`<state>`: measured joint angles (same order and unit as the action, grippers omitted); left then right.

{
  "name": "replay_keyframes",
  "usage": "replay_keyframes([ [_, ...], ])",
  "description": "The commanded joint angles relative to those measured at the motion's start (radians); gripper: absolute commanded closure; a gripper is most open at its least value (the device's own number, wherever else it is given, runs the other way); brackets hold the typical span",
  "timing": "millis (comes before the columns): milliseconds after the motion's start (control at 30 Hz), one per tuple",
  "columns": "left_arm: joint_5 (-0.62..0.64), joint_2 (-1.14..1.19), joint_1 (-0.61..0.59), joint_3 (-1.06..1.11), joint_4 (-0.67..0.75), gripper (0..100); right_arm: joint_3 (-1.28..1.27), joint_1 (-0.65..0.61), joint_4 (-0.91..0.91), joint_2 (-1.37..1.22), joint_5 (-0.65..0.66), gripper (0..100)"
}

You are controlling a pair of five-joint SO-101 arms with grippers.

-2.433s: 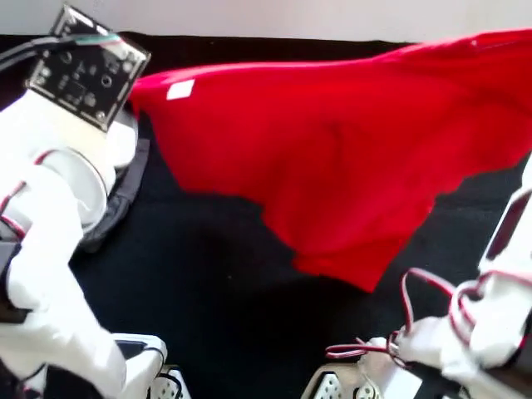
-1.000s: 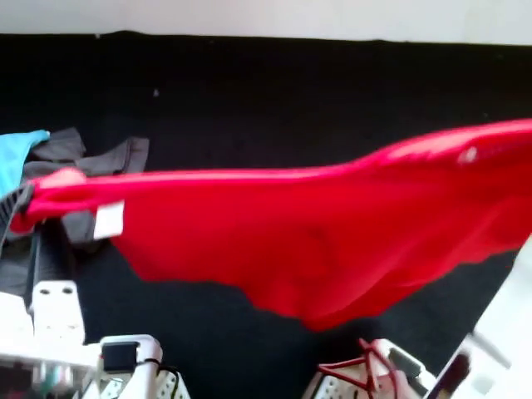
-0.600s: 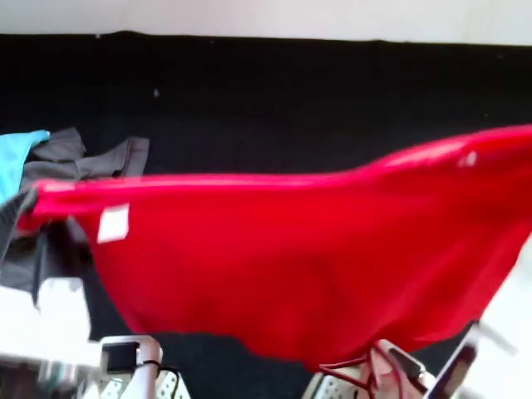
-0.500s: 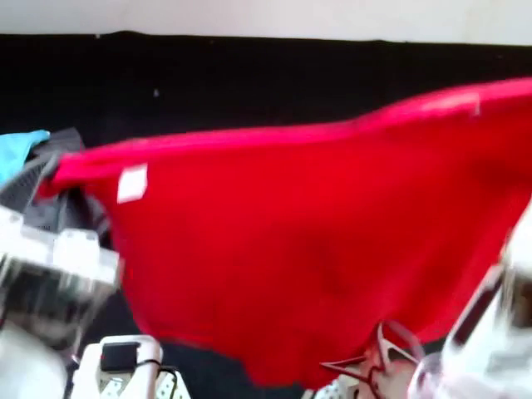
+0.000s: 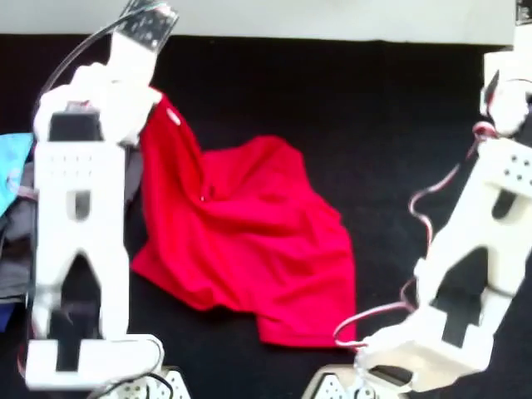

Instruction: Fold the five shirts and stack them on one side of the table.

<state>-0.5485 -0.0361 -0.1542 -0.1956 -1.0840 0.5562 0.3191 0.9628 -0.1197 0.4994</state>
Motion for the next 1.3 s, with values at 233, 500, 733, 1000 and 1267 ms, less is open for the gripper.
replay_keyframes([
  [233, -0.008, 0.564, -0.061, -0.552, -0.146, 99, 0.079, -0.349, 0.315, -0.329, -0.238, 91.7],
  [500, -0.008, 0.753, -0.166, -0.618, -0.301, 99, 0.173, -0.665, 0.309, -0.535, -0.371, 78.6],
  [733, -0.006, 0.792, -0.196, -0.619, -0.411, 99, 0.472, -0.849, 0.239, -0.750, -0.485, 78.6],
  [1000, -0.005, 0.791, -0.229, -0.619, -0.425, 99, 0.624, -0.961, 0.245, -0.943, -0.489, 78.6],
  [1267, -0.005, 0.791, -0.237, -0.619, -0.425, 99, 0.627, -0.963, 0.245, -0.983, -0.485, 78.6],
])
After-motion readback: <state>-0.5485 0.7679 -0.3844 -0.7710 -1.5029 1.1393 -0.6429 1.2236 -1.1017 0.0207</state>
